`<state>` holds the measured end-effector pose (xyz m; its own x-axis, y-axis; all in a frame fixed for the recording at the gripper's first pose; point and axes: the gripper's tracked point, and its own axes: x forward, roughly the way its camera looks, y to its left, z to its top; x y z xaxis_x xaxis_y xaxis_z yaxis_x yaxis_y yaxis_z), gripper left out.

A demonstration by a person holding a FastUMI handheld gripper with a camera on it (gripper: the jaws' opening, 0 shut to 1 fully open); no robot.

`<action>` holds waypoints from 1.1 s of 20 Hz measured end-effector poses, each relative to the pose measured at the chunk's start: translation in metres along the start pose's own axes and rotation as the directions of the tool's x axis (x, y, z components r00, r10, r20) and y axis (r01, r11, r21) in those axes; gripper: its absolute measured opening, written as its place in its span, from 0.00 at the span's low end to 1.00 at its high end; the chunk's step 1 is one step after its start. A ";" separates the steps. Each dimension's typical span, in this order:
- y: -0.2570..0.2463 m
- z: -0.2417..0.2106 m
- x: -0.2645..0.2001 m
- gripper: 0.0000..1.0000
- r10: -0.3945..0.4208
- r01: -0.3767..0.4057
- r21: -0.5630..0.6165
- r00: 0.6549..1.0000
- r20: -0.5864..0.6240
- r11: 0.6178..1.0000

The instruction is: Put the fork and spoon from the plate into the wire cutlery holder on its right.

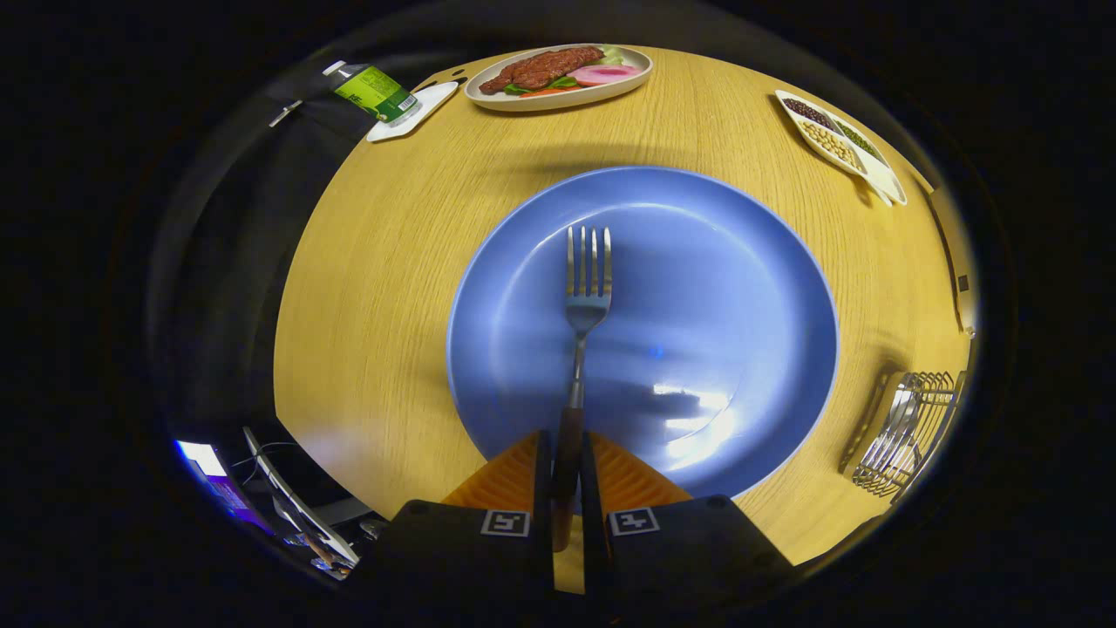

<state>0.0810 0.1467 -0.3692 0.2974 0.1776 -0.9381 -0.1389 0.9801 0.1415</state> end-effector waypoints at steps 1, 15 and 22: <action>-0.005 -0.002 0.003 0.16 -0.005 0.005 0.002 1.000 -0.004 1.000; -0.021 -0.002 -0.089 0.07 0.124 -0.118 -0.131 0.991 0.040 0.984; -0.085 -0.013 -0.187 0.07 0.130 -0.121 -0.113 0.989 0.074 0.986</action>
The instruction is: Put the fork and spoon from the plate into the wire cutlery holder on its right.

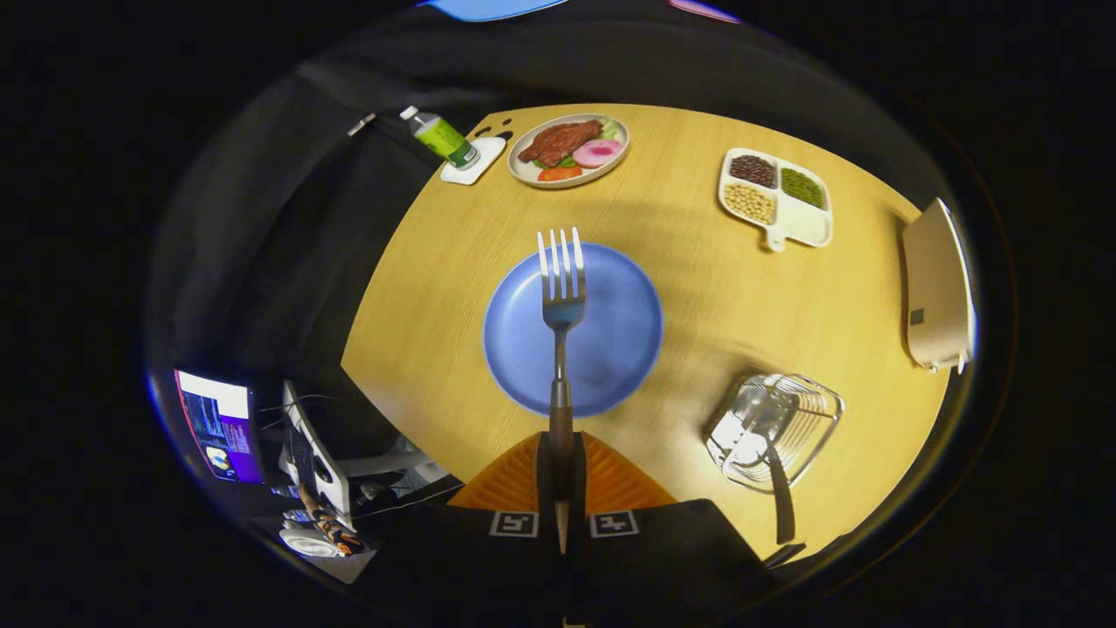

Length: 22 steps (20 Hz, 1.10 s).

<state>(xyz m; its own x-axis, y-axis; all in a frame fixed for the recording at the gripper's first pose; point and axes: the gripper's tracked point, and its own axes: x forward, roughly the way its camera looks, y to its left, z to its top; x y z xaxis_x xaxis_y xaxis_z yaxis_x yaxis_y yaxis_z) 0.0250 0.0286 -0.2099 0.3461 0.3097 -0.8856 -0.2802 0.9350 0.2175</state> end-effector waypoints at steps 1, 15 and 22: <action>-0.012 -0.005 -0.014 0.07 -0.017 0.017 -0.006 1.000 -0.011 1.000; -0.135 -0.083 -0.080 0.07 -0.272 0.193 -0.237 0.888 -0.372 0.952; -0.160 -0.086 -0.077 0.07 -0.322 0.205 -0.274 0.802 -0.504 0.940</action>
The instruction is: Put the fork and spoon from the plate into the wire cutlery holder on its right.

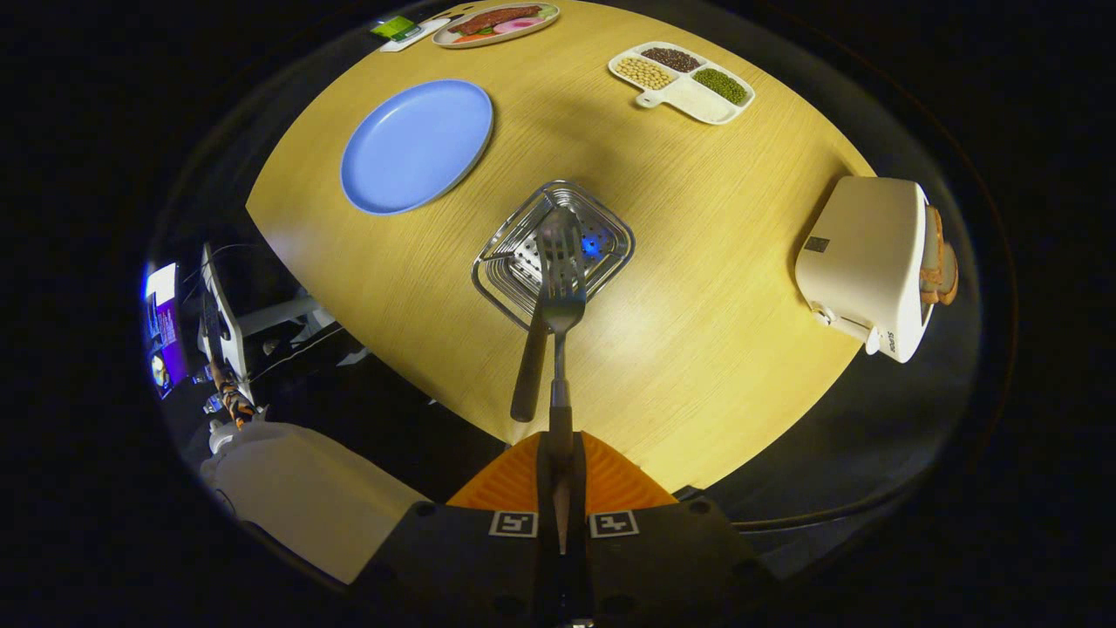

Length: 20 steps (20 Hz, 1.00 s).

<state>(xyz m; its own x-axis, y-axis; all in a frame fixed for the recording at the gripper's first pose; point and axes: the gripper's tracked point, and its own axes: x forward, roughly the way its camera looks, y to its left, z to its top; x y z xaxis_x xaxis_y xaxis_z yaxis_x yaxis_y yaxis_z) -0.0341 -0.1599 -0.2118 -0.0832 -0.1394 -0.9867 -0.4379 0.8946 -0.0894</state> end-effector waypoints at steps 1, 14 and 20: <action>-0.008 0.006 0.006 0.07 0.001 -0.001 -0.003 1.000 -0.015 1.000; -0.009 0.030 0.019 0.12 0.036 -0.037 -0.008 0.993 -0.111 0.999; -0.001 0.052 0.004 0.47 0.065 -0.065 -0.003 0.998 0.013 0.998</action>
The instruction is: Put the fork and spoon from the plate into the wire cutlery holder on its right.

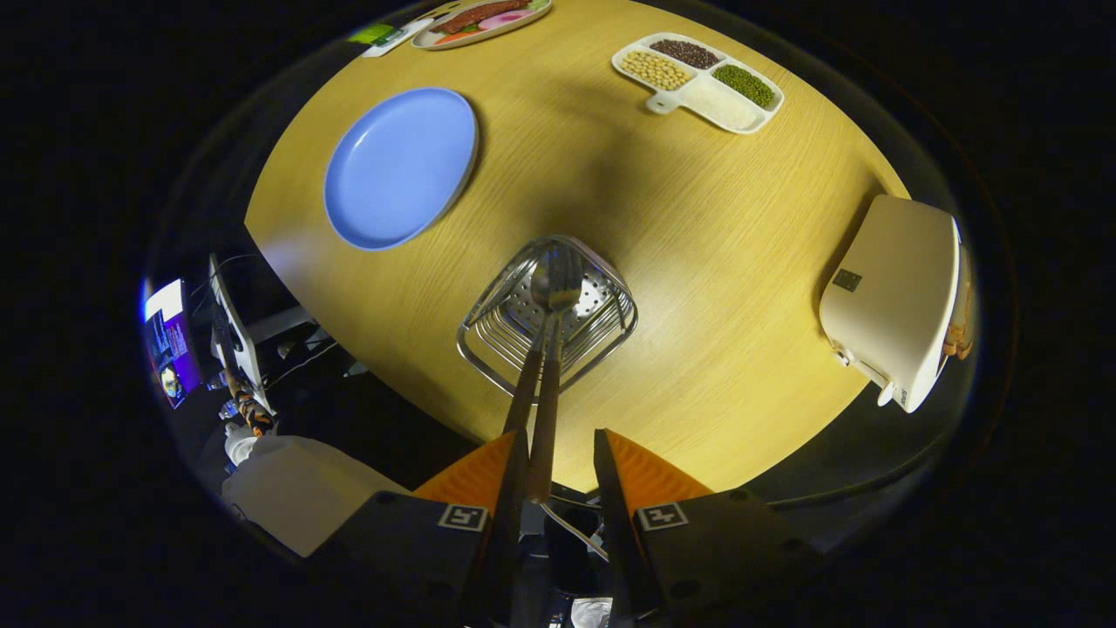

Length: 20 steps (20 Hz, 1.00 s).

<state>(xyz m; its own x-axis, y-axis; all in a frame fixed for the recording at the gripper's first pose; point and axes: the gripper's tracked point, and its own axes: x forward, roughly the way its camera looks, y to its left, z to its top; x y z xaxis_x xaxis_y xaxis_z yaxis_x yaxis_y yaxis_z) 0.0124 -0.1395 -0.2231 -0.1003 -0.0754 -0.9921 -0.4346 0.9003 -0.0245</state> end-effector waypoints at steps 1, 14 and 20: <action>0.005 0.004 -0.004 0.60 0.019 -0.019 0.005 0.999 0.035 1.000; 0.022 0.011 -0.062 1.00 0.021 -0.070 0.070 0.841 0.541 0.995; 0.031 0.002 -0.113 1.00 -0.078 -0.040 0.127 0.606 0.792 0.991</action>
<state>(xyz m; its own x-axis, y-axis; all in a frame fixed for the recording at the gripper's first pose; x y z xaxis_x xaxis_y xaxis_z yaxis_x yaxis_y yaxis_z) 0.0124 -0.1026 -0.1120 0.6817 0.2240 -0.6965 -0.3127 0.9498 -0.0006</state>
